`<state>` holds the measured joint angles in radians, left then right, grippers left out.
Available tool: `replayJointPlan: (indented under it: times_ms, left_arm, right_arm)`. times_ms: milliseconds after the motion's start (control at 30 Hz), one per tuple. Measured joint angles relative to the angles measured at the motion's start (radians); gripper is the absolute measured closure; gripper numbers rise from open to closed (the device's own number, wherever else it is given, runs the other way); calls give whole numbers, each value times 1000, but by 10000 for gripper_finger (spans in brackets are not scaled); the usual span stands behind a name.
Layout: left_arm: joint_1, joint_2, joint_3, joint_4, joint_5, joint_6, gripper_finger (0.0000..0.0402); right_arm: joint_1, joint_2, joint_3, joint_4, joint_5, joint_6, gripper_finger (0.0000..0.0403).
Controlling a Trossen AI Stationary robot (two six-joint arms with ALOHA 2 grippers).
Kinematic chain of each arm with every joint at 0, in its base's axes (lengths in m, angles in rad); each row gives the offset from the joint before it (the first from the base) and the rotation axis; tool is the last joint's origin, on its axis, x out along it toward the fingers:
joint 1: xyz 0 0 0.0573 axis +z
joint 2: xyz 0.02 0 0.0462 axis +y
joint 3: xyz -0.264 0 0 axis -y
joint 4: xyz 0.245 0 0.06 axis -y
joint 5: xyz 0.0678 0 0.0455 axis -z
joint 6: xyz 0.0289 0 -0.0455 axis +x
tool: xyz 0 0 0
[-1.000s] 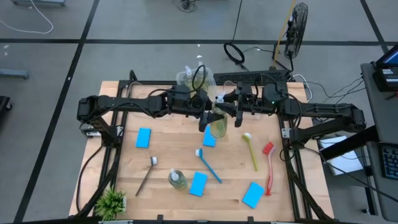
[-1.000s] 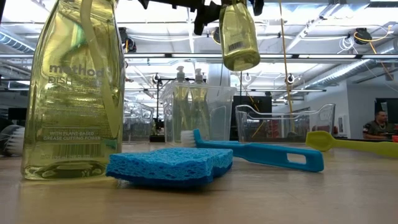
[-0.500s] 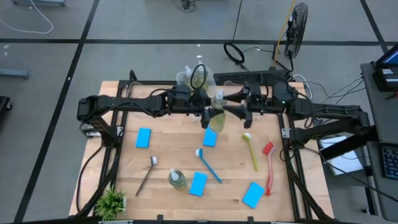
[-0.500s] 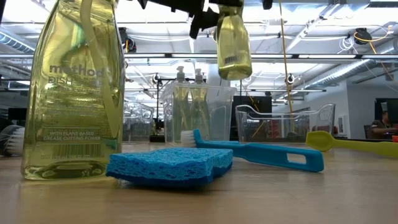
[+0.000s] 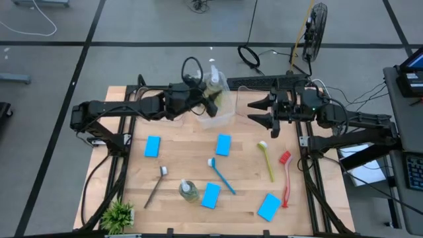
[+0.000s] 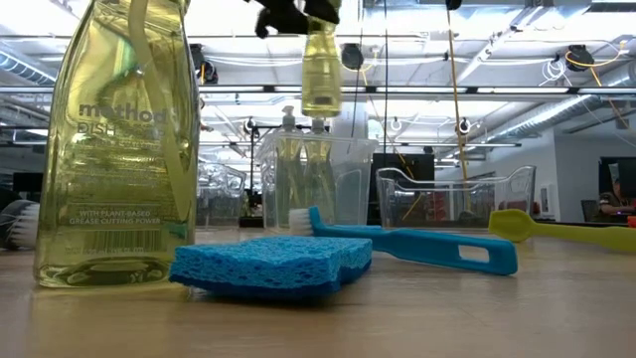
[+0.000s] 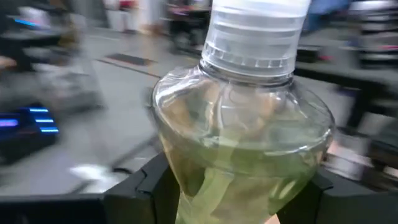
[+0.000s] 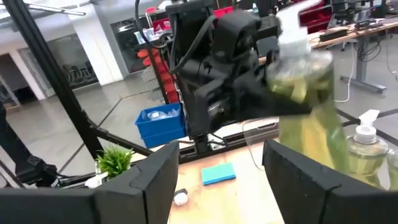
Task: Pick & Place Kitchen Sink Supplies
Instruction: Put the dish soap into the white bin
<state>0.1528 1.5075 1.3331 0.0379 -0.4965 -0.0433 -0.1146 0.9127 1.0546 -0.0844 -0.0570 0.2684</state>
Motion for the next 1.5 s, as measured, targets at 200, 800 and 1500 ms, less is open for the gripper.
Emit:
replayJointPlan:
  times_ms: [200, 800, 1500]
  left_arm:
    - [13, 1, 0, -18, -169, 7, 189]
    - [55, 53, -1, -15, -130, -88, 191]
    - [129, 251, -1, 150, -43, -22, 180]
  right_arm:
    - [0, 1, 0, -4, 0, 0, 184]
    - [0, 2, 0, -3, 0, -8, 190]
    - [-1, 2, -32, 5, 3, 0, 190]
